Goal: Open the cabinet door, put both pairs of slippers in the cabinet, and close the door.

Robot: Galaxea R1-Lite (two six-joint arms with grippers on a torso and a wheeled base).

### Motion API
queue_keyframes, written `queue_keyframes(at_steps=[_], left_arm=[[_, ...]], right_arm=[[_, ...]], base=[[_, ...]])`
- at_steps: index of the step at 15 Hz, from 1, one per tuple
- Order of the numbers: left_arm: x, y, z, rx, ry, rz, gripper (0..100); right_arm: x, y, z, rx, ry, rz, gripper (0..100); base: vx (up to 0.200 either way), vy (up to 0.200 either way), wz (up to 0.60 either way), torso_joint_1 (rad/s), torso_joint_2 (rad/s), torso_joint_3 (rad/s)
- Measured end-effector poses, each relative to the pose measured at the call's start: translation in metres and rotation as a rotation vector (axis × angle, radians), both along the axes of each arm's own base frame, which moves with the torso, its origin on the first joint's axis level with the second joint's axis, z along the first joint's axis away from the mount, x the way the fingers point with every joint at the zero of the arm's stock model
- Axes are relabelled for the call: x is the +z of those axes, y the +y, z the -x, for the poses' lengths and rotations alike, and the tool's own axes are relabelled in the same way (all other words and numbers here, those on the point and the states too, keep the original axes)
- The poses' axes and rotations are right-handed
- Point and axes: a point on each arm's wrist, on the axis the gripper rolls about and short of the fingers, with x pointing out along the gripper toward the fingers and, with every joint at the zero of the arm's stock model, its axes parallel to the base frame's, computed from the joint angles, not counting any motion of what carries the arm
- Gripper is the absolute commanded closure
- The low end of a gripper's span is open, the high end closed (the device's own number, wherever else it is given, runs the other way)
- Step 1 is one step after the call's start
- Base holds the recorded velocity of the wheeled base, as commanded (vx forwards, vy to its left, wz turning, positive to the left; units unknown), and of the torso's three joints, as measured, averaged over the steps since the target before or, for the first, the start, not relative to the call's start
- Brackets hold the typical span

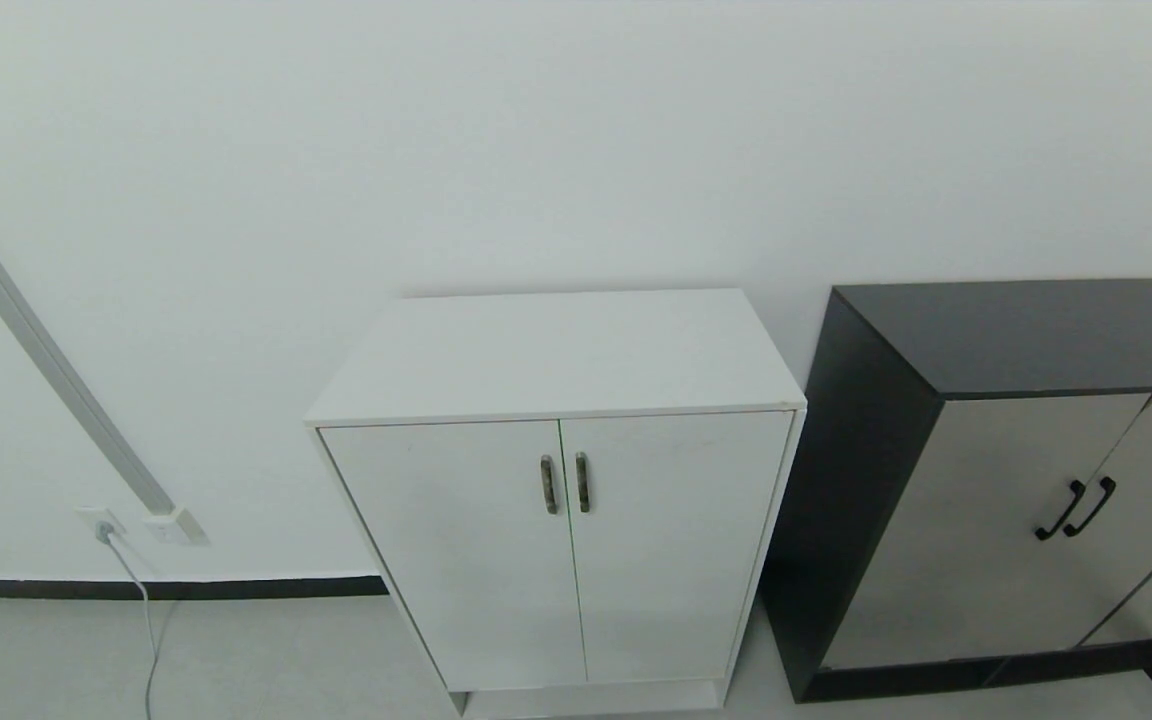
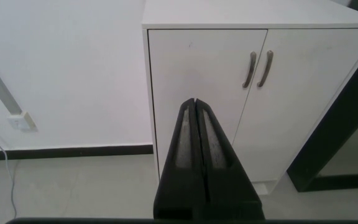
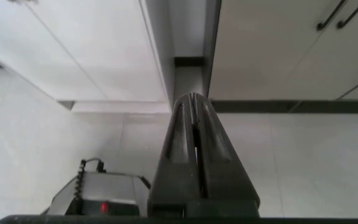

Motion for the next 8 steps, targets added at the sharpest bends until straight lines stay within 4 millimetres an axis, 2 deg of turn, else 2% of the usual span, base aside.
queue_keyframes(at_steps=[4,8], left_arm=[[0.0,0.0,0.0,0.0,0.0,0.0,100],[0.0,0.0,0.0,0.0,0.0,0.0,100]], right_arm=[[-0.01,0.0,0.009,0.043,0.07,0.002,100],[-0.01,0.001,0.012,0.074,0.057,0.002,100]], base=[[0.0,0.0,0.0,0.0,0.0,0.0],[0.0,0.0,0.0,0.0,0.0,0.0]])
